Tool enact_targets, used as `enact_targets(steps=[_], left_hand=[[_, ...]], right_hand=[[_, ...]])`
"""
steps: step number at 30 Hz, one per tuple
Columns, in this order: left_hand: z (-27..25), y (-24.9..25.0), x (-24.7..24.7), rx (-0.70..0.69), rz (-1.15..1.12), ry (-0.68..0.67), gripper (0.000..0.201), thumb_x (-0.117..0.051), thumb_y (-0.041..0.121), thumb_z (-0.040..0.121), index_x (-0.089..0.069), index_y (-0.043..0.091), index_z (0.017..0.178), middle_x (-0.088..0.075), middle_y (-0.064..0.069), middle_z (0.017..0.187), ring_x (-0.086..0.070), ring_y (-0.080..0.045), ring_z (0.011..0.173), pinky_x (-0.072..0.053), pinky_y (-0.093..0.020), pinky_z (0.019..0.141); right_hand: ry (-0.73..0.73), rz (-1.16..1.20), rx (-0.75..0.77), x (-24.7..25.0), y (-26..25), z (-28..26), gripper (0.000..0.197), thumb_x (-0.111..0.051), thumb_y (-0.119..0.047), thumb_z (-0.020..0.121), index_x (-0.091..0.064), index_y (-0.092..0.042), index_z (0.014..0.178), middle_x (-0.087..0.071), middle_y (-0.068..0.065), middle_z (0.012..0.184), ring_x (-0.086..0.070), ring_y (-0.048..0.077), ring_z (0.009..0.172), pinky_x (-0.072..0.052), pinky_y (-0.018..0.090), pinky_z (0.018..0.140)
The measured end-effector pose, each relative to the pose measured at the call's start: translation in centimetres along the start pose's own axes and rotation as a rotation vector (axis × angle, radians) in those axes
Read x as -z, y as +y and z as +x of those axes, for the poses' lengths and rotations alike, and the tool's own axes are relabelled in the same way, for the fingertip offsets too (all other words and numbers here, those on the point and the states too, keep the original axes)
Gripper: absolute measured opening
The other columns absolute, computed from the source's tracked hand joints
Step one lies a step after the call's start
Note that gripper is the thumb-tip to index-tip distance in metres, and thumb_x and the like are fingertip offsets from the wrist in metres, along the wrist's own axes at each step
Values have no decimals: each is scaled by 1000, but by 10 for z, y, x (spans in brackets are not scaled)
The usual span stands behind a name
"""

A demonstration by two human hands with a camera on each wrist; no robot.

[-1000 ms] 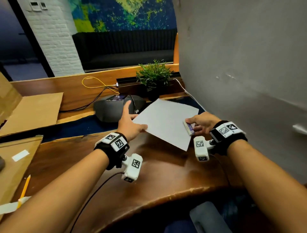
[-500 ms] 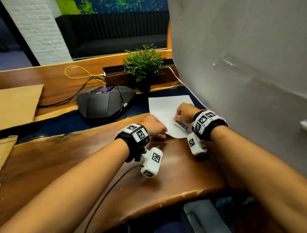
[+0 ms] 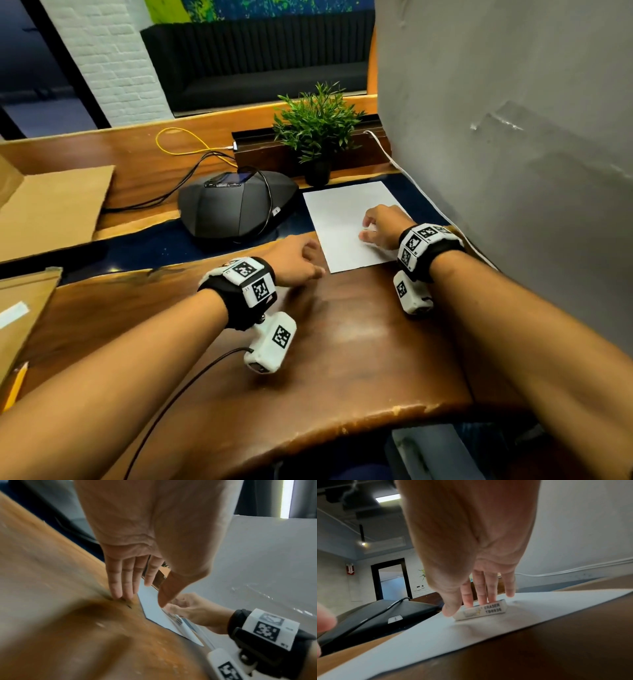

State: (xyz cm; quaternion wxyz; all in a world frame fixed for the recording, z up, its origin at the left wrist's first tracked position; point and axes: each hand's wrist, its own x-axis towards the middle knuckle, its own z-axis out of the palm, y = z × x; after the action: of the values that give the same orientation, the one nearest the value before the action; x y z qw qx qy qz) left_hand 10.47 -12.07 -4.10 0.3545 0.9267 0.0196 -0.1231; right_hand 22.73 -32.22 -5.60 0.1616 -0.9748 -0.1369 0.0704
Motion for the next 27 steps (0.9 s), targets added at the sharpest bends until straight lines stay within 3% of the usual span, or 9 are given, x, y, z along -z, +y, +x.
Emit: enact_targets(steps=[3, 6, 9, 10, 13, 15, 17, 23, 27], left_hand=[[-21, -24, 25, -56, 265, -21, 61, -70, 42, 88, -46, 25, 142, -54, 0, 139, -55, -16, 121, -45, -35, 103], [-48, -56, 58, -13, 420, -114, 67, -60, 53, 91, -39, 25, 148, -44, -1, 150, -44, -20, 134, -34, -33, 110], [-79, -81, 82, 80, 550, -228, 110, -35, 92, 70, -20, 24, 156, -21, -2, 163, -27, -21, 146, -22, -36, 117], [-89, -91, 83, 122, 618, -267, 116, -28, 94, 69, -12, 22, 158, -9, -3, 165, -17, -21, 150, -15, -37, 120], [-109, -115, 72, 215, 658, -341, 106, -29, 81, 80, 13, 20, 157, 23, -1, 163, 14, -19, 151, 1, -41, 123], [-119, -120, 58, 195, 671, -344, 123, -19, 95, 66, 19, 18, 155, 30, -2, 160, 22, -20, 149, 4, -43, 123], [-123, -115, 41, 130, 694, -339, 135, -14, 102, 57, 21, 15, 154, 32, -5, 159, 24, -23, 148, 7, -44, 122], [-138, -56, -18, -173, 633, -464, 98, -33, 73, 92, 17, 18, 156, 27, 0, 161, 23, -17, 148, 10, -40, 122], [-129, -48, 9, -164, 446, -379, 84, -31, 62, 98, 15, 22, 156, 24, 5, 160, 21, -7, 145, 13, -38, 120]], right_hand=[[-13, -26, 35, 8, -1, -12, 54, -72, -41, 88, -54, -15, 132, -57, 13, 128, -62, 27, 101, -47, 34, 84], [-32, -93, 118, 26, -9, -35, 58, -73, -44, 87, -53, -16, 134, -57, 12, 133, -57, 25, 107, -41, 31, 81], [-120, -131, 155, 47, -16, -71, 56, -73, -49, 85, -58, -19, 130, -58, 8, 134, -57, 26, 114, -44, 33, 88], [-151, -135, 160, 52, -18, -85, 56, -72, -49, 85, -59, -20, 130, -59, 7, 135, -57, 25, 117, -45, 34, 92], [-203, -104, 148, 59, -16, -131, 56, -71, -52, 84, -59, -25, 132, -56, 0, 141, -54, 19, 127, -43, 34, 104], [-203, -67, 107, 53, -9, -162, 59, -71, -54, 83, -57, -29, 134, -54, -2, 143, -51, 18, 130, -41, 34, 107], [-140, -11, 87, 44, 0, -190, 63, -71, -58, 78, -56, -31, 133, -55, -3, 143, -51, 19, 130, -41, 36, 107], [201, 161, 43, 8, 14, -240, 66, -65, -61, 73, -60, -27, 130, -58, 1, 139, -55, 27, 126, -43, 44, 106], [381, 197, -7, -16, 49, -249, 47, -67, -53, 81, -62, -29, 121, -57, 2, 140, -52, 26, 130, -41, 54, 110]])
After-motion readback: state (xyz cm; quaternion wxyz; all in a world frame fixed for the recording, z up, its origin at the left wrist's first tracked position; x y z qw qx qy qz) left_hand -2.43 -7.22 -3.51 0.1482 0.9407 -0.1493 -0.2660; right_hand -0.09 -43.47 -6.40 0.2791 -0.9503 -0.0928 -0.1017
